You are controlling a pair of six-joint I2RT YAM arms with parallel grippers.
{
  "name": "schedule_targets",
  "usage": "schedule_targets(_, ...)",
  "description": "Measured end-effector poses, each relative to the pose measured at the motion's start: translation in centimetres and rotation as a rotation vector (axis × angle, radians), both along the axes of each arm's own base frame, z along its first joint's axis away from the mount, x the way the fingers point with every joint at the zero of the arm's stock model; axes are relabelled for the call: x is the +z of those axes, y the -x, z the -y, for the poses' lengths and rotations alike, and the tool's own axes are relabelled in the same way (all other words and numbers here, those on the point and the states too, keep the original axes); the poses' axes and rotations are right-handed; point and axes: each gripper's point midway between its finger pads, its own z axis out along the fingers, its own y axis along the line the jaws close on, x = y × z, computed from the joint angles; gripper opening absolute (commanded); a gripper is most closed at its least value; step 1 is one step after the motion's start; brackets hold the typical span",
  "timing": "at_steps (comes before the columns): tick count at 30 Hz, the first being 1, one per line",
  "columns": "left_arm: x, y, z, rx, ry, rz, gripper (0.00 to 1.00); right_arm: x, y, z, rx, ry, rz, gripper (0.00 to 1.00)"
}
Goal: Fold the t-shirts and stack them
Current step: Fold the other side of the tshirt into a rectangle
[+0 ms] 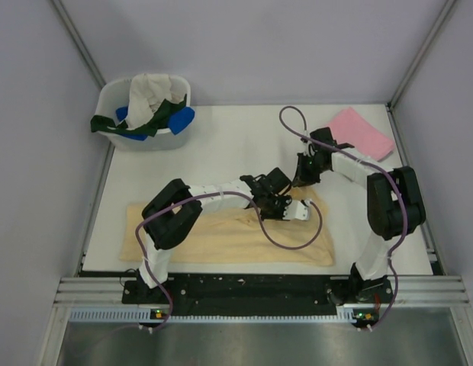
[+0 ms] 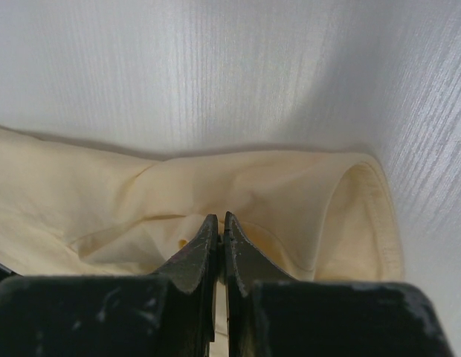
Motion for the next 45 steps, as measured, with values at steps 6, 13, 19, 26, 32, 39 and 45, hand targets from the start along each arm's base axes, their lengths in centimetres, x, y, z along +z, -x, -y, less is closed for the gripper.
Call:
schedule_targets(6, 0.7, 0.0, -0.7, 0.020, -0.033, -0.029, 0.00, 0.9, 0.2, 0.3, -0.004, 0.008, 0.016, 0.00)
schedule_targets(13, 3.4, -0.1, -3.3, 0.054, -0.008, -0.150, 0.00, 2.8, 4.3, 1.4, -0.002, 0.007, 0.018, 0.00)
schedule_targets(19, 4.3, 3.3, -5.3, -0.020, -0.004, -0.278, 0.00, 1.9, 9.9, 2.4, 0.003, 0.006, -0.080, 0.00)
schedule_targets(26, 4.7, 5.3, -7.4, -0.072, 0.005, -0.412, 0.00, 1.9, 15.2, 1.8, 0.046, 0.016, -0.179, 0.00)
schedule_targets(32, 5.0, 6.0, -8.2, -0.102, 0.021, -0.451, 0.00, 3.1, 17.0, 1.9, 0.051, 0.017, -0.196, 0.00)
schedule_targets(39, 5.0, 6.7, -9.0, -0.120, 0.022, -0.487, 0.00, 3.4, 18.9, 1.1, 0.082, 0.017, -0.234, 0.00)
schedule_targets(45, 4.3, 7.3, -9.7, -0.125, 0.011, -0.509, 0.00, 1.5, 20.3, 1.5, 0.059, 0.035, -0.284, 0.00)
